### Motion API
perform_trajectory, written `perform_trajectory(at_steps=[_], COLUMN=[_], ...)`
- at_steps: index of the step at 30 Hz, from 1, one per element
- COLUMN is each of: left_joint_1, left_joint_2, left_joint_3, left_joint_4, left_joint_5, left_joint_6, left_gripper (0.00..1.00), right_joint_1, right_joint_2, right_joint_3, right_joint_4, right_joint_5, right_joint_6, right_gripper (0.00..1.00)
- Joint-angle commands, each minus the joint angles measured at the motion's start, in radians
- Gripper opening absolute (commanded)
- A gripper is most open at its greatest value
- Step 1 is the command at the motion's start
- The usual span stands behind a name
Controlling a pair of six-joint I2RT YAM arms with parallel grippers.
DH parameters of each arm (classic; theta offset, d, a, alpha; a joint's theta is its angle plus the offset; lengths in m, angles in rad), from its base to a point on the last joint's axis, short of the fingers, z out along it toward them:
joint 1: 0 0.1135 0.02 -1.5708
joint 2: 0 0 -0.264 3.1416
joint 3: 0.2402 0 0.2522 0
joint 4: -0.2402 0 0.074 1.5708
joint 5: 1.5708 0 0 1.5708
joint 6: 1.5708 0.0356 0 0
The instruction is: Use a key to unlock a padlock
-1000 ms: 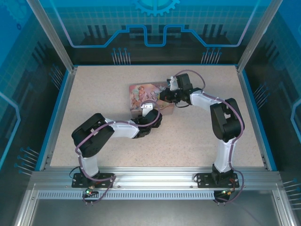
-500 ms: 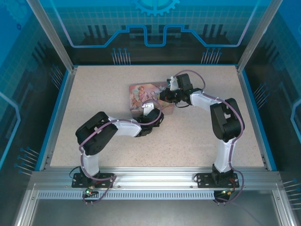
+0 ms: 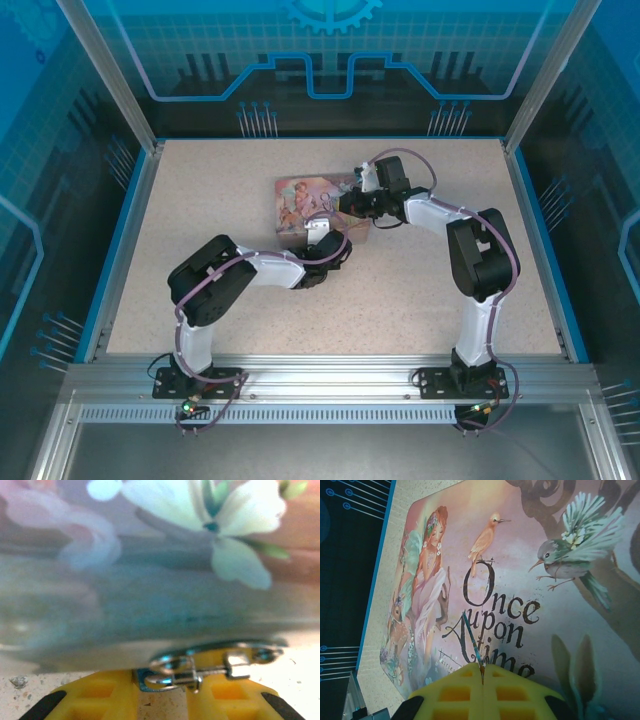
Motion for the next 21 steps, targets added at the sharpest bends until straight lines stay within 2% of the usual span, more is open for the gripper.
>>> perform_trajectory(at_steps=[1, 10, 16, 21], left_joint_1=[0.007, 0.006, 0.007, 0.008], left_joint_2=[-0.004, -0.077, -0.146, -0.186], left_joint_3=[0.033, 0.034, 0.030, 0.045], left_joint_4=[0.006, -0.043, -0.092, -0.120], left_joint_5=[-0.033, -0.018, 0.016, 0.073], left_joint_6=[-0.003, -0.026, -0.092, -0.136], left_gripper=[0.27, 0.20, 0.17, 0.15], right_joint_1=[0.010, 0.005, -0.045, -0.092], right_joint_2=[0.019, -0.056, -0.242, -0.406], right_joint_3=[-0.043, -0.056, -0.162, -0.276], right_joint_4=[-0.116, -0.081, -0.025, -0.115], right_joint_5=[0.000, 0.001, 0.004, 0.008], right_joint_6=[-0.018, -0.037, -0.066, -0.156], right_gripper=[0.00, 0.00, 0.00, 0.00])
